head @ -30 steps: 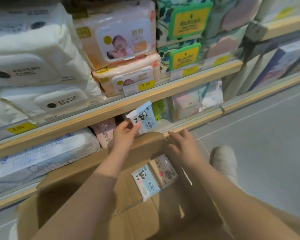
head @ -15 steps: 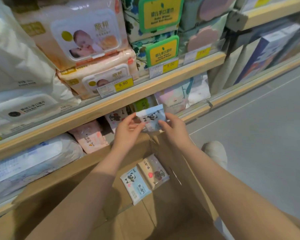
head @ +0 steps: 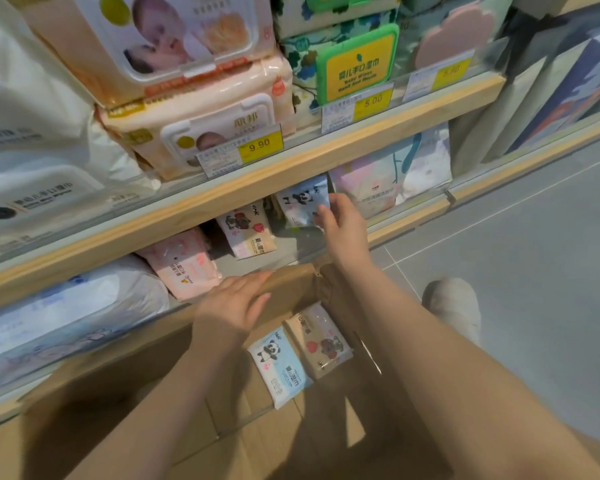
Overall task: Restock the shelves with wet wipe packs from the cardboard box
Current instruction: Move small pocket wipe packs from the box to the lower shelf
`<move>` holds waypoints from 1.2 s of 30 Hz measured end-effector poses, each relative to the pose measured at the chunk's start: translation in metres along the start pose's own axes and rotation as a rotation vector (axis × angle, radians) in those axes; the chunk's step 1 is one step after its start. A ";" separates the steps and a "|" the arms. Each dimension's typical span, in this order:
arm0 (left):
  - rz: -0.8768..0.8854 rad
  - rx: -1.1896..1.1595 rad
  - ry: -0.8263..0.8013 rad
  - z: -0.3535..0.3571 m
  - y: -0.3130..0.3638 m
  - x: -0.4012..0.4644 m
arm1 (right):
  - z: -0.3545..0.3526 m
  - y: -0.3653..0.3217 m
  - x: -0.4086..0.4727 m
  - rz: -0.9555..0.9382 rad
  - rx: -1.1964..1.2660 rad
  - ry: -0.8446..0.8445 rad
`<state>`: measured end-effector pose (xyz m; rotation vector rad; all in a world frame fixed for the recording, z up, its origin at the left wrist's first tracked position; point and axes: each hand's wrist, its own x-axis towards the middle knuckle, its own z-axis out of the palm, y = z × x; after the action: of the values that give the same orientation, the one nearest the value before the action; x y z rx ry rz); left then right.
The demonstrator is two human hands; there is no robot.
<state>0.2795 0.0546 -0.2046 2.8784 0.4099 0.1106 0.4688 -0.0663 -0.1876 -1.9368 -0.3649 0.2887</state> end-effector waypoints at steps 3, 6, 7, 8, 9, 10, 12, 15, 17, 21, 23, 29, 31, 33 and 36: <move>-0.006 0.008 -0.003 0.000 0.001 0.001 | 0.001 0.005 0.001 0.034 -0.065 -0.036; -0.011 0.007 -0.003 0.000 0.001 0.001 | 0.000 0.003 -0.002 0.060 -0.163 -0.061; -0.014 0.004 -0.005 -0.001 0.002 0.001 | 0.000 0.001 -0.006 0.056 -0.187 -0.071; -0.013 0.005 -0.006 -0.002 0.002 0.001 | -0.001 -0.002 -0.009 0.047 -0.203 -0.079; -0.011 0.008 -0.005 -0.002 0.003 0.001 | -0.002 -0.002 -0.012 0.038 -0.209 -0.081; -0.011 0.009 -0.007 -0.002 0.003 0.001 | -0.003 -0.003 -0.015 0.023 -0.212 -0.078; -0.019 0.017 -0.024 -0.004 0.004 0.001 | -0.006 -0.003 -0.019 -0.017 -0.221 -0.056; -0.031 0.029 -0.026 -0.005 0.006 0.001 | -0.007 0.000 -0.024 -0.107 -0.260 -0.061; -0.041 0.017 -0.026 -0.006 0.007 0.000 | -0.003 0.001 -0.025 -0.140 -0.320 -0.146; -0.044 -0.008 -0.021 -0.004 0.006 0.001 | 0.007 -0.001 -0.020 -0.051 -0.382 -0.228; -0.041 -0.009 -0.014 -0.003 0.004 0.001 | 0.008 -0.001 -0.018 -0.005 -0.374 -0.239; -0.038 -0.006 0.006 -0.001 0.004 0.001 | 0.010 0.000 -0.008 0.018 -0.448 -0.181; -0.034 -0.002 0.006 -0.002 0.004 0.000 | 0.010 -0.003 -0.006 0.033 -0.434 -0.177; -0.031 0.000 0.001 -0.001 0.003 0.001 | 0.007 -0.005 -0.006 0.056 -0.407 -0.193; -0.020 0.016 0.009 -0.001 0.002 0.000 | -0.007 -0.007 -0.014 0.028 -0.427 -0.217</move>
<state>0.2799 0.0529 -0.2034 2.8901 0.4439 0.1171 0.4578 -0.0744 -0.1781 -2.3367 -0.5786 0.4717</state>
